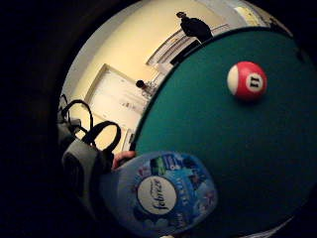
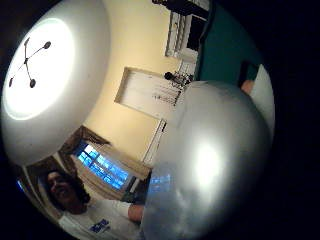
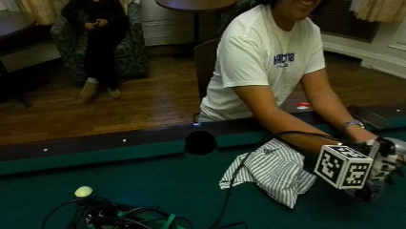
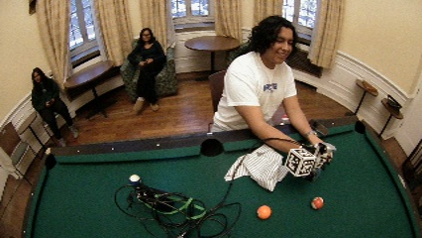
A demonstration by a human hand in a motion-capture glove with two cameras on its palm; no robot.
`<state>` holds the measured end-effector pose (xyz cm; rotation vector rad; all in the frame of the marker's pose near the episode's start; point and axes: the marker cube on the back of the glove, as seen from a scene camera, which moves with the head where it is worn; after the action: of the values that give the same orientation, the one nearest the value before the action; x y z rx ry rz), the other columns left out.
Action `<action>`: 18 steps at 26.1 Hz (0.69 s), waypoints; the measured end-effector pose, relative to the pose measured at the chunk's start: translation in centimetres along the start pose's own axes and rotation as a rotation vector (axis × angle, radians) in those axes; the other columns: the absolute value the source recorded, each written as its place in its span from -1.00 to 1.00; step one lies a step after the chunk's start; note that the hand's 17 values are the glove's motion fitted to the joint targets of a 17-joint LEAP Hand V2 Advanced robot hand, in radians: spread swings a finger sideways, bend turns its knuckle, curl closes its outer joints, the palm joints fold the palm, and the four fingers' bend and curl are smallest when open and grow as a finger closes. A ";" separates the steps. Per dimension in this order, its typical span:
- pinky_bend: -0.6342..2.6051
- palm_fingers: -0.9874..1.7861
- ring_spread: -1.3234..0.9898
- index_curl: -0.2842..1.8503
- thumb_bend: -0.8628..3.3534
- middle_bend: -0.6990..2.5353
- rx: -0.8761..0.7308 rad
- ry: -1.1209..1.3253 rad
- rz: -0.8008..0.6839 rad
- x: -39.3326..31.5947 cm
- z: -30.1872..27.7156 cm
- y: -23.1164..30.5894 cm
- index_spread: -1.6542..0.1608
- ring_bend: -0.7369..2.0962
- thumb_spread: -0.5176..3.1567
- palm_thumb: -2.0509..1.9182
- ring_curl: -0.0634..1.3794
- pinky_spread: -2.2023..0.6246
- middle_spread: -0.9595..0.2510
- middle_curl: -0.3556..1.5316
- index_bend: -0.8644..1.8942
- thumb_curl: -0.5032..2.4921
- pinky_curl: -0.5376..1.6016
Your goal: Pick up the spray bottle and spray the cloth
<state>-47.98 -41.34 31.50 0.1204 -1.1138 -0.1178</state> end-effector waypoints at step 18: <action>-0.30 0.67 -0.02 -0.15 -0.61 -0.15 -0.197 -0.036 0.060 2.6 2.3 -1.3 0.53 0.08 -0.50 0.47 -0.24 0.34 0.27 -0.02 -0.18 -0.12 -0.10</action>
<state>-48.95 -43.13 34.64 -0.0908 -1.1351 -0.1761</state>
